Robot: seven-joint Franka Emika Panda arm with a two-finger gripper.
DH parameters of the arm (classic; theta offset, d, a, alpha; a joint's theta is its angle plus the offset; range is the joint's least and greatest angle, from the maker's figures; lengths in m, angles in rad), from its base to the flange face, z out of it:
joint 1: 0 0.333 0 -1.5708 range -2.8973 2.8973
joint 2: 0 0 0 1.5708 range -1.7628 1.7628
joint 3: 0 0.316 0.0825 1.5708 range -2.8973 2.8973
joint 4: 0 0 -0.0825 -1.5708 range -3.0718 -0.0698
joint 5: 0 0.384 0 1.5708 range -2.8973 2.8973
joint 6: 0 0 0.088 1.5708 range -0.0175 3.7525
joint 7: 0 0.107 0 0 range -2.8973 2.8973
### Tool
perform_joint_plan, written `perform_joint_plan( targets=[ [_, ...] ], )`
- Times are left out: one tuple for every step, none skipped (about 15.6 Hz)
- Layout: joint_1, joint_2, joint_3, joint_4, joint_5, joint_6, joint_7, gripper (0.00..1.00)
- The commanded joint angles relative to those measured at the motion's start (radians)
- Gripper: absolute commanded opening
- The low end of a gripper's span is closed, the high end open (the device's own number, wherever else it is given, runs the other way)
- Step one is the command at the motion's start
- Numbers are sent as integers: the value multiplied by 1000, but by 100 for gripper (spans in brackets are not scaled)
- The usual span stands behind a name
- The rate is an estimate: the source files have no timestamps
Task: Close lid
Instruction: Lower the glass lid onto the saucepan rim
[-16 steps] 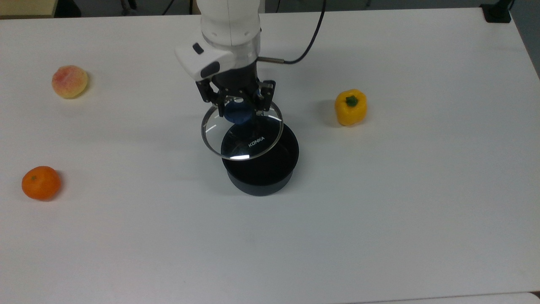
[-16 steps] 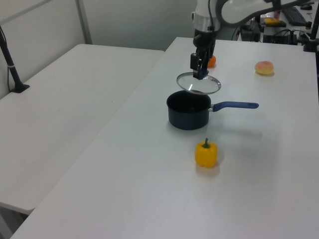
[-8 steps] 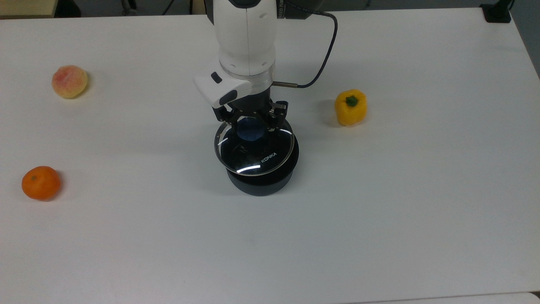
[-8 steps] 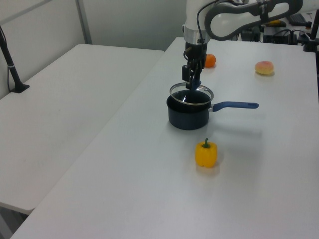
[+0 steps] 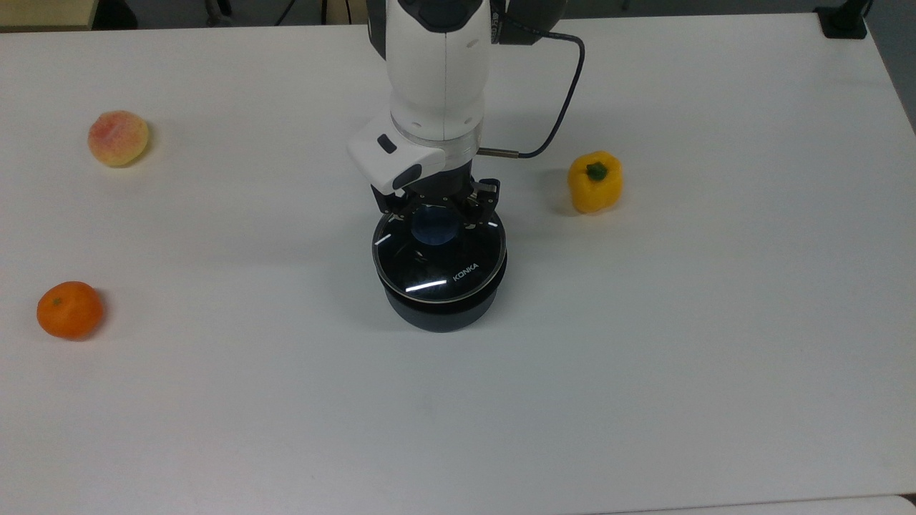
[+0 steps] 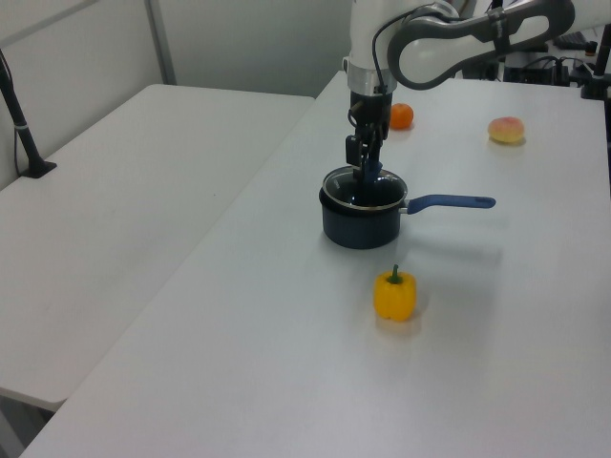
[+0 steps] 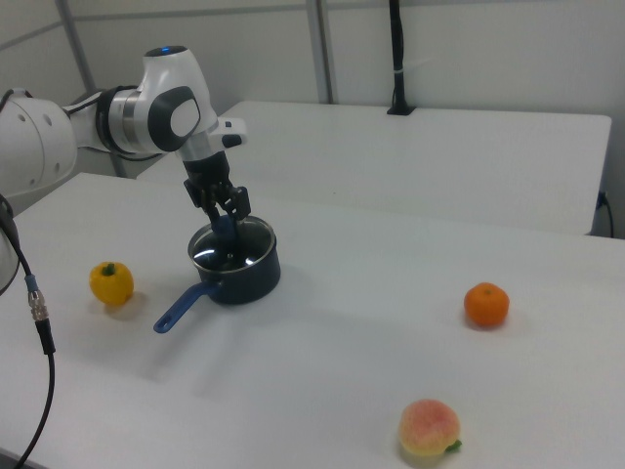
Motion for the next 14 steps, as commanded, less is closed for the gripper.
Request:
perform_joint_plan(
  targets=[
    [12, 17, -3, 19, -24, 14, 23, 18],
    [12, 17, -3, 19, -24, 17, 23, 18],
    [12, 17, -3, 19, -26, 19, 23, 18],
    [12, 19, -3, 18, -30, 19, 23, 19],
    [13, 25, -2, 18, -42, 19, 23, 20],
    [14, 28, -2, 18, -49, 19, 23, 20],
    [15, 28, -2, 16, -52, 25, 23, 24],
    [15, 28, -2, 13, -53, 34, 23, 34],
    [14, 28, 0, 12, -52, 40, 23, 71],
    [14, 28, 1, 12, -53, 42, 22, 100],
    [14, 26, 1, 10, -56, 40, 22, 100],
    [12, 26, 1, 8, -59, 42, 22, 100],
    [12, 25, 1, 10, -58, 40, 22, 100],
    [10, 22, 1, 10, -56, 39, 22, 100]
  ],
)
